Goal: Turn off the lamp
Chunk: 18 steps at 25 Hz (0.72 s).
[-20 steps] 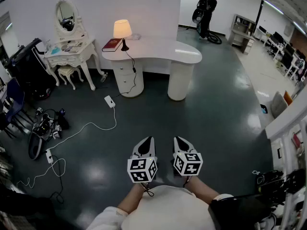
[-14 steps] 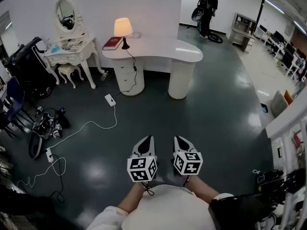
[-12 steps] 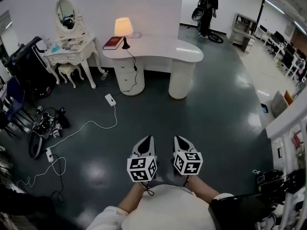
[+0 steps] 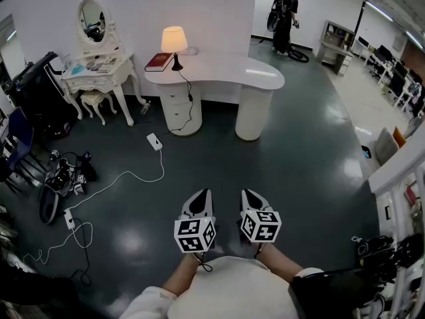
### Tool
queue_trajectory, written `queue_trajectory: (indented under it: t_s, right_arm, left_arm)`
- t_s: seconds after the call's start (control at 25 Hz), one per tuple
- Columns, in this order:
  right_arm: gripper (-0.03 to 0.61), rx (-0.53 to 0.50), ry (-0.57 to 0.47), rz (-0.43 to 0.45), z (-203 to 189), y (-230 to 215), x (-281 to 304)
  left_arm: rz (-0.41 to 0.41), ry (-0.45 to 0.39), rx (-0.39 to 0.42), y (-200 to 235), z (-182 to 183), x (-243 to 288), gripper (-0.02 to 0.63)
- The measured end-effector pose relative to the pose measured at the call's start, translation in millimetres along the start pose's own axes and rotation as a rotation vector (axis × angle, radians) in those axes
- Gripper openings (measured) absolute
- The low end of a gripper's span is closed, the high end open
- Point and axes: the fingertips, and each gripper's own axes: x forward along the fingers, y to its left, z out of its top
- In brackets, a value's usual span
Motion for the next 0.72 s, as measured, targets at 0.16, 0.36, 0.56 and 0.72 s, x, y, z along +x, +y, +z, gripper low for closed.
queue_trajectory:
  t_s: [0.16, 0.36, 0.56, 0.72]
  right_arm:
    - [-0.002, 0.002, -0.01, -0.013, 0.0, 11.1, 7.4]
    - [-0.002, 0.0, -0.009, -0.05, -2.9, 13.1, 11.0]
    - [-0.002, -0.001, 0.02, -0.088, -11.4, 7.6, 14.6]
    - [-0.002, 0.002, 0.027, -0.098, -12.0, 3.5, 22.9]
  left_arm:
    - [-0.01, 0.003, 0.007, 15.6, 3.0, -1.7, 0.008]
    - [-0.018, 0.008, 0.016, 31.6, 0.2, -3.2, 0.008]
    - [-0.015, 0.036, -0.012, 45.4, -9.9, -1.3, 0.009]
    - [-0.017, 0.048, -0.015, 50.1, -14.5, 7.2, 0.008]
